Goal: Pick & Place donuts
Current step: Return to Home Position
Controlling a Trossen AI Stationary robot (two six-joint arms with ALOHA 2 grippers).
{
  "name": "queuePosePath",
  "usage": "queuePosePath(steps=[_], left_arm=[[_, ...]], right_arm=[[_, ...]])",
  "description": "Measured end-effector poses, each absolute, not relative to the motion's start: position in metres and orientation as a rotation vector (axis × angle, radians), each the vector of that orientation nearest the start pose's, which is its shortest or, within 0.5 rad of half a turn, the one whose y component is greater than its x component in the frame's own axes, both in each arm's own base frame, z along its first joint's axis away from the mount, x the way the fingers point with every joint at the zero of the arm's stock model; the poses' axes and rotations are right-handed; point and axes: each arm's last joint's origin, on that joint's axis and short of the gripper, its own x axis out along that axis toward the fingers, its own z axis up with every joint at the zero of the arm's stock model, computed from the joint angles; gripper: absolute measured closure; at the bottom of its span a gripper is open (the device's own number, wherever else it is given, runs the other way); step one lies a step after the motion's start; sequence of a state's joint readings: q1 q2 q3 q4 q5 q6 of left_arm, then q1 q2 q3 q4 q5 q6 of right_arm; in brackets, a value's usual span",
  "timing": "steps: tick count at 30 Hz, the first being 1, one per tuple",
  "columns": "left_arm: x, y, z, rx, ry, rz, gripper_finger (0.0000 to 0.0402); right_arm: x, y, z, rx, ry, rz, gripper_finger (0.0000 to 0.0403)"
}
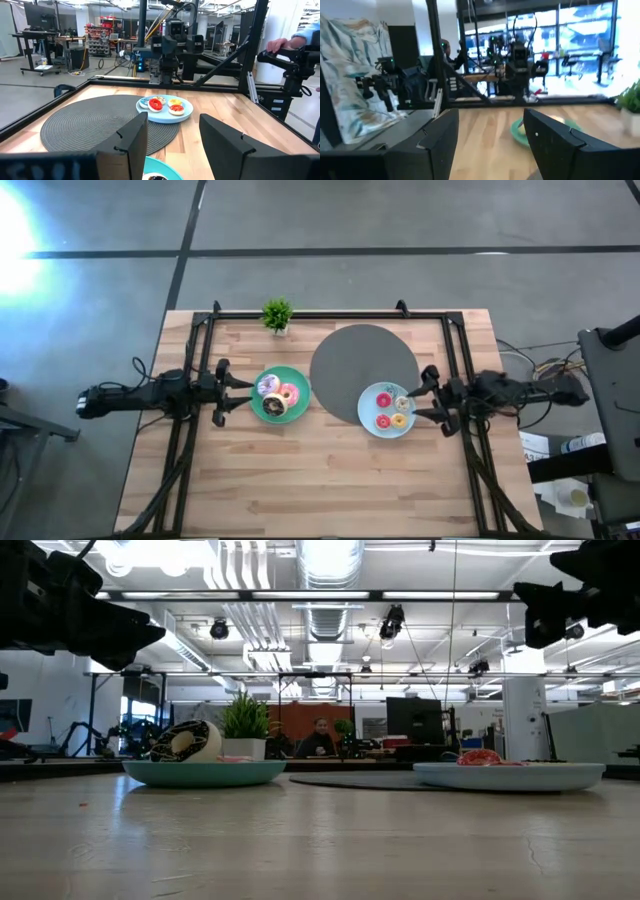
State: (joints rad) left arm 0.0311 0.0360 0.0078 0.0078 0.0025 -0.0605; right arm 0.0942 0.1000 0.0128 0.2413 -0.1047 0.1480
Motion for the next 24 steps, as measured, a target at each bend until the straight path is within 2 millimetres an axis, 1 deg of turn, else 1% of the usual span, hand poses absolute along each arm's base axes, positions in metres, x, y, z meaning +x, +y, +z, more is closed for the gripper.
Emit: queuePosePath(steps=[4, 8, 14, 19, 24], left_arm=[[0.099, 0.003, 0.164, -0.061, 0.02, 0.029, 0.0248], [0.099, 0.003, 0.164, -0.061, 0.02, 0.029, 0.0248], [0.099, 0.003, 0.164, -0.06, 0.02, 0.029, 0.0248], [0.099, 0.003, 0.164, -0.06, 0.02, 0.029, 0.0248], [0.099, 0.003, 0.164, -0.06, 0.017, 0.029, 0.0248]], right_arm=[[0.097, 0.011, 0.184, 0.085, -0.172, 0.191, 0.0188], [0.096, 0.008, 0.178, 0.103, -0.117, 0.163, 0.0188], [0.096, 0.008, 0.17, 0.094, -0.032, 0.182, 0.0188], [0.096, 0.008, 0.17, 0.044, -0.035, 0.178, 0.0188], [0.097, 0.008, 0.17, 0.059, -0.034, 0.179, 0.0188]])
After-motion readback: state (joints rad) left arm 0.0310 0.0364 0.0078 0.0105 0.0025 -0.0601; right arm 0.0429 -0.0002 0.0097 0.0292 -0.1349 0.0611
